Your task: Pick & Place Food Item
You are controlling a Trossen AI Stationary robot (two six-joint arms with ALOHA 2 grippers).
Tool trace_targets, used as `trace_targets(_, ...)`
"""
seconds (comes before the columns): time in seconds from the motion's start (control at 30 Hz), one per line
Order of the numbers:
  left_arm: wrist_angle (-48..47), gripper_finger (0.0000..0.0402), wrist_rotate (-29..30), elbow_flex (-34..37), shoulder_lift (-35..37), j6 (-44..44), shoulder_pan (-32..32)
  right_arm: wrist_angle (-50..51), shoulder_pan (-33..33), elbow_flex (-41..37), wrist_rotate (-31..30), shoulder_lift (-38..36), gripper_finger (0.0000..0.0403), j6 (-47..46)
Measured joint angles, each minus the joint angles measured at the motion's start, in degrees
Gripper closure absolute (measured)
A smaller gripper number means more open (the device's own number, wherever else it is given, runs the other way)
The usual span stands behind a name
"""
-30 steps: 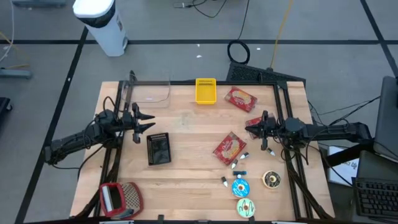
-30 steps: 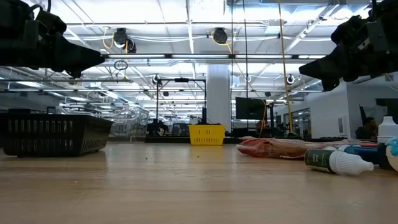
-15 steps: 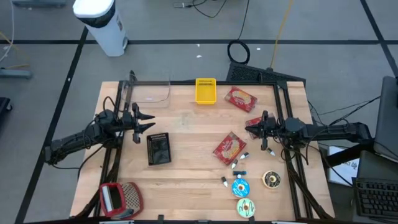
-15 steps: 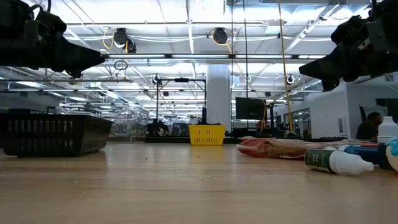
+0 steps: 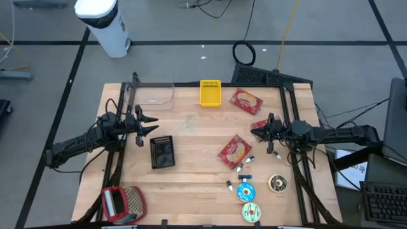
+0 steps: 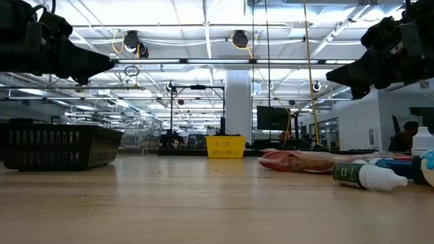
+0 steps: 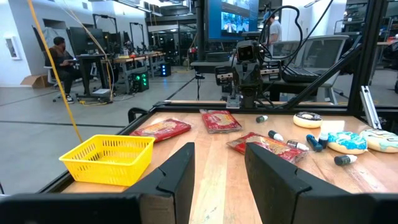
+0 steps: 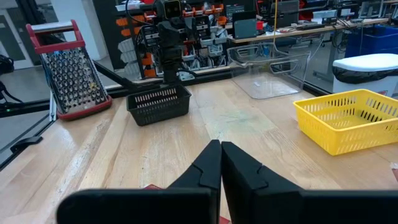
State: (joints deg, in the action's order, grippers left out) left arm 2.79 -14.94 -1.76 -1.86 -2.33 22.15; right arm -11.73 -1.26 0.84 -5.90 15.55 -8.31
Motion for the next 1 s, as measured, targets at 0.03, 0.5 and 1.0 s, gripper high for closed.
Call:
trace_targets(0.03, 0.0, 0.0259, 0.0, 0.0, -0.01, 0.0, 0.0, -0.02, 0.0, 0.0, 0.0, 0.0, 0.0399, 0.01)
trace_targets(0.5, 0.0, 0.0259, 0.0, -0.02, -0.01, 0.0, 0.0, -0.61, -0.01, 0.0, 0.01, -0.01, 0.0399, -0.01)
trace_targets(1.0, 0.01, 0.0259, -0.01, 0.0, 0.0, 0.0, -0.02, -13.56, -0.03, -0.02, -0.26, 0.02, 0.0399, -15.96)
